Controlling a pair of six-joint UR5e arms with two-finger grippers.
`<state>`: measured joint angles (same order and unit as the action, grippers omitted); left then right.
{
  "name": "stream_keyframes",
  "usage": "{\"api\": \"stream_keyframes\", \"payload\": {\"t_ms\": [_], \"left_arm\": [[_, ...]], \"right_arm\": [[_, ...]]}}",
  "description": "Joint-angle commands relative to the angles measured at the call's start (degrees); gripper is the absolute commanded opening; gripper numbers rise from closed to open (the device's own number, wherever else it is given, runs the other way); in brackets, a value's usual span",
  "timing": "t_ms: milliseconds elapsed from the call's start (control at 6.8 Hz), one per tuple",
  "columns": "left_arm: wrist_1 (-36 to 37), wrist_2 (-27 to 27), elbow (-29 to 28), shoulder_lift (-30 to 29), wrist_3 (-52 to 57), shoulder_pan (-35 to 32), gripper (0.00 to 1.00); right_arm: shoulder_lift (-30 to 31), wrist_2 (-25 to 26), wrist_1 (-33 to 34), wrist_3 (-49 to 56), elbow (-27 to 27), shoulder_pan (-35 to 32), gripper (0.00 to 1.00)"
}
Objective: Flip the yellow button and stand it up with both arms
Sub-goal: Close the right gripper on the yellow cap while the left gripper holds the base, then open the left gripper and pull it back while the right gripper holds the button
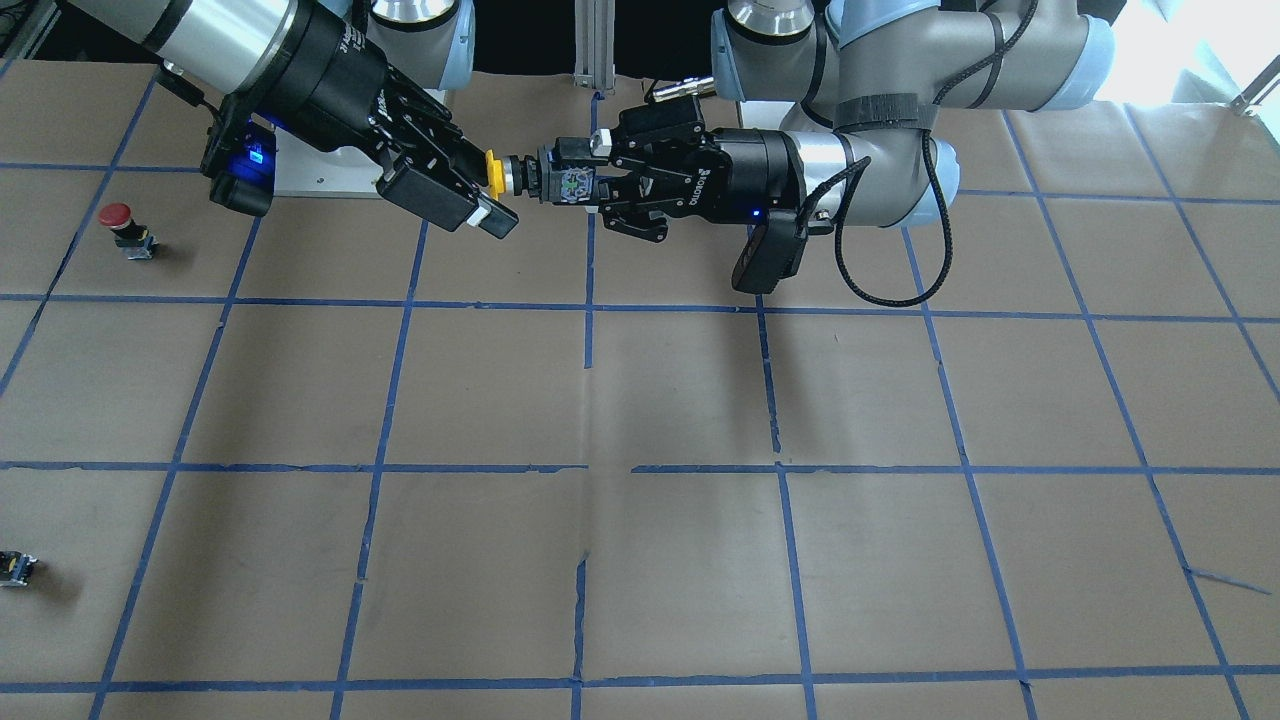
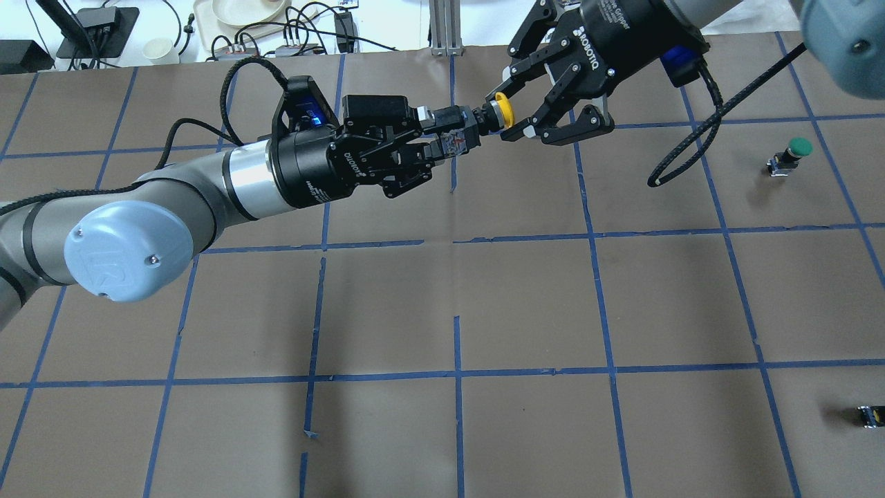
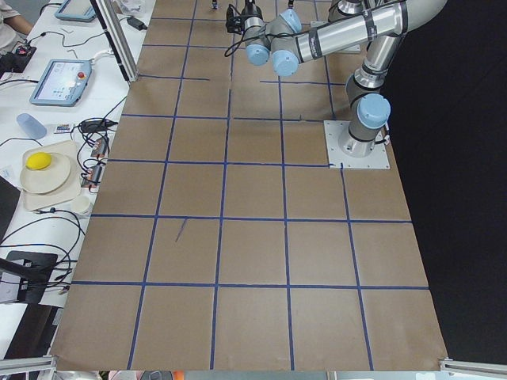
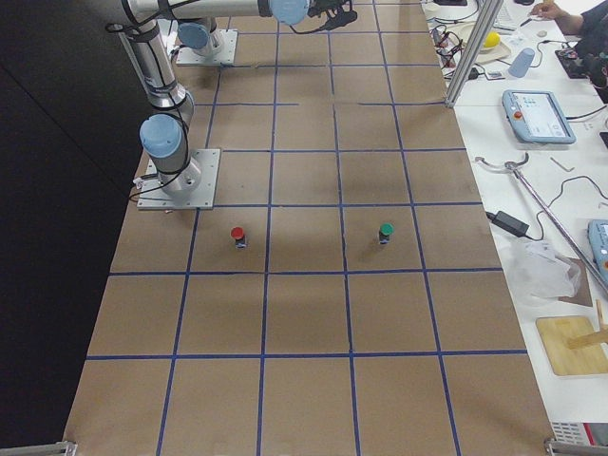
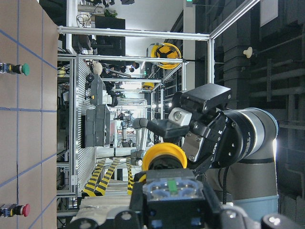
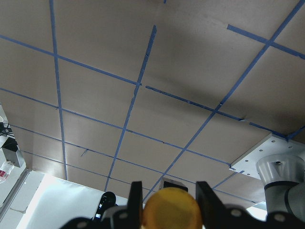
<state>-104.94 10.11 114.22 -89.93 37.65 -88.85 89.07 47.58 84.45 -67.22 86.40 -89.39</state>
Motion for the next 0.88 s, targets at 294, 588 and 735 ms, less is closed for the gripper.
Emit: {"api": "stream_keyframes", "payload": {"t_ms": [294, 588, 735], "left_arm": [[0.00, -0.17, -0.05, -0.07, 0.06, -0.10, 0.72], [-0.18, -0.44, -0.05, -0.16, -0.12, -0.10, 1.00], [-0.44, -0.53, -0.14, 0.19, -0.29, -0.10, 1.00]], "right_arm": [[-0.13, -0.29, -0.34, -0.10, 0.00, 0.09, 0.13], [-0.30, -0.20, -0.25, -0.10, -0.18, 0.70, 0.13], [-0.39, 0.49, 0.01, -0.10, -0.27, 1.05, 0.12]]}}
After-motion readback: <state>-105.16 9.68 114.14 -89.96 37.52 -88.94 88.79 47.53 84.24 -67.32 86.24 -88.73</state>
